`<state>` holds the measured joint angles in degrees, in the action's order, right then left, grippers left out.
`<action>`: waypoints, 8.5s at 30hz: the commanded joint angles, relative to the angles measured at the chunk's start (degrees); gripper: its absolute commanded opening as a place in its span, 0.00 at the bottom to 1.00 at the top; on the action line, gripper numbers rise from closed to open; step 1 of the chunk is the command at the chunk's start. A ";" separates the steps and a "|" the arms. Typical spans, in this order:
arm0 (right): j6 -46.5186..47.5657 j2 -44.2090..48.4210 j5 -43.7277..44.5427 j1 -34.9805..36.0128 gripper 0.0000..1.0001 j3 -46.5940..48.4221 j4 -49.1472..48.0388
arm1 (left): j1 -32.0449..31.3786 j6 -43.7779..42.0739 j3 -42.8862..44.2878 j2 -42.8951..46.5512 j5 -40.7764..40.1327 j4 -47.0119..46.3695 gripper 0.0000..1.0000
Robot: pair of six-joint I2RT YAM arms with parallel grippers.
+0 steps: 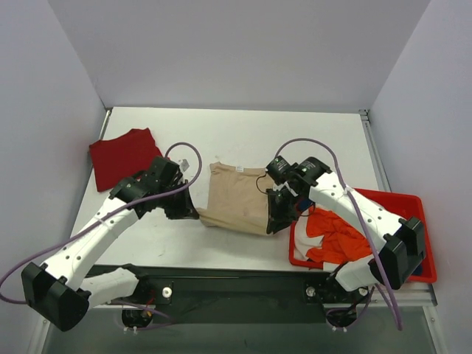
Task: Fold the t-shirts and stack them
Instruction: Fold the long partially folded tshirt into a neat square, then put the neatly folded tshirt into the corner of the board with the left arm
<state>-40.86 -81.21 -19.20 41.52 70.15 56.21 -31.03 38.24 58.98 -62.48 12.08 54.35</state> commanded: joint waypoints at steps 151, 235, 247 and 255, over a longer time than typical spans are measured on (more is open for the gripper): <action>23.02 -33.49 -2.16 -19.10 0.68 19.24 -11.20 | 11.07 -21.87 19.67 -46.24 -11.62 -21.84 0.00; 23.28 -25.93 -3.30 -18.58 0.67 9.39 -10.76 | 43.41 -37.27 54.41 -49.58 -5.13 -5.21 0.00; 22.49 -23.65 -2.42 -18.58 0.67 7.37 -10.76 | 48.69 -36.48 49.04 -50.90 -8.28 -8.03 0.25; 22.05 -19.70 -1.98 -18.14 0.67 6.84 -11.99 | 51.68 -30.07 44.49 -43.10 -17.08 -12.23 0.91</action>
<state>-18.17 -105.62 -22.20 22.96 77.54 42.63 19.79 5.06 105.84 -112.36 -0.38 47.20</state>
